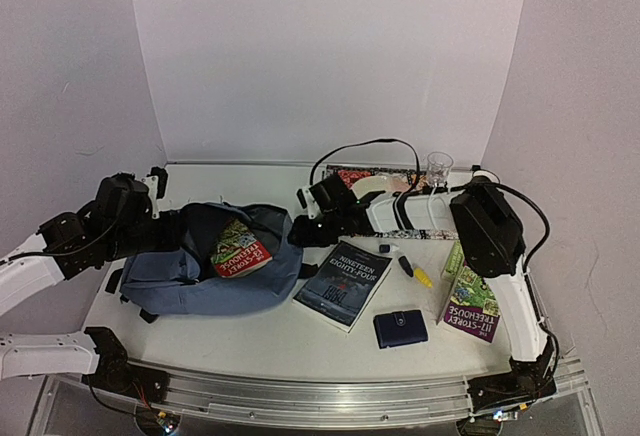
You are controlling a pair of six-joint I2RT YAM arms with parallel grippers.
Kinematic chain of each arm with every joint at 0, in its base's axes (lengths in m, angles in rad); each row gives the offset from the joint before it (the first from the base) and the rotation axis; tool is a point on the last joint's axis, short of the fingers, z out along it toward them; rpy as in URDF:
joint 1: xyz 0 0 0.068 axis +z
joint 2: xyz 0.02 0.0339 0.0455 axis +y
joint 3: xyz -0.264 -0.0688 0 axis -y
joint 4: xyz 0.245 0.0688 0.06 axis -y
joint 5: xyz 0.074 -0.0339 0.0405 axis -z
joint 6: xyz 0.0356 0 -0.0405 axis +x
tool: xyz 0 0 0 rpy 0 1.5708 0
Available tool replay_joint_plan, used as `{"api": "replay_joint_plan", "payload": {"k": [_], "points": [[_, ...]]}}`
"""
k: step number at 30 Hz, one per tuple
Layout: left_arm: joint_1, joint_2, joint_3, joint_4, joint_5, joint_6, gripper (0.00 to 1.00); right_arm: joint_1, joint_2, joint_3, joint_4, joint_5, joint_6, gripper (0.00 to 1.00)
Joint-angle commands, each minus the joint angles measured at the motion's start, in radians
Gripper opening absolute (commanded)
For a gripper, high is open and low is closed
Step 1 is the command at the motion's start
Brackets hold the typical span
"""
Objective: Pack the student bag
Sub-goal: Adjust the student bag at the center of the board.
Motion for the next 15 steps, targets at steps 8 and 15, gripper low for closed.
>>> {"api": "replay_joint_plan", "payload": {"k": [8,15], "points": [[0.008,0.110,-0.056,0.280,-0.150,-0.007,0.00,0.090,-0.266,-0.209,-0.033,-0.029,0.091,0.00],[0.033,0.170,-0.023,0.384,-0.151,0.019,0.00,0.190,-0.374,-0.387,-0.022,0.035,0.251,0.00]]}}
